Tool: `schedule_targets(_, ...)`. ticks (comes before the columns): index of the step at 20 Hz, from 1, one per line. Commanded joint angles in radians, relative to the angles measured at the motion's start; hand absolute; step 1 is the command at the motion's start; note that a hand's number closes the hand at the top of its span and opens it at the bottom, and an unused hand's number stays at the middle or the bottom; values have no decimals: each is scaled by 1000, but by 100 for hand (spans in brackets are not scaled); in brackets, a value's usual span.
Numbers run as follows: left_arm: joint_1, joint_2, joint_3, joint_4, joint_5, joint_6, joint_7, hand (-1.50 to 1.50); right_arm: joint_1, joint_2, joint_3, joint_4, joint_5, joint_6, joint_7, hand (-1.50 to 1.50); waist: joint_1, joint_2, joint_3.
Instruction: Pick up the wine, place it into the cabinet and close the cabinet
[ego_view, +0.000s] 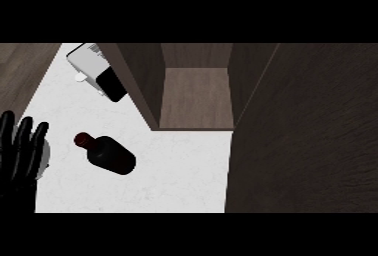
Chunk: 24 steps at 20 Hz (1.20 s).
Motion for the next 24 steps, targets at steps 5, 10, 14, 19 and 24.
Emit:
schedule_targets(5, -37, -4, -70, -213, -56, 124, 257, -150, -102, -41, -60, -198, -91, -25, 270, -150, -5, 2, 1)
schedule_targets(10, -64, -8, -138, -186, -116, 191, 276, -150, -312, -9, 39, -228, 5, -142, 509, -150, -2, 1, -1)
schedule_targets(14, -80, 8, -98, -309, -121, 198, 415, -150, -312, -24, -42, -208, -52, -120, 503, -150, -1, 1, 0)
schedule_targets(19, -114, -4, -115, -186, -137, 192, 360, -150, -412, -30, -7, -285, 9, -186, 665, -150, -7, 0, 0)
schedule_targets(24, -144, 10, -86, -218, -153, 218, 430, -150, -529, -40, -24, -269, 6, -223, 772, -150, -5, -1, -1)
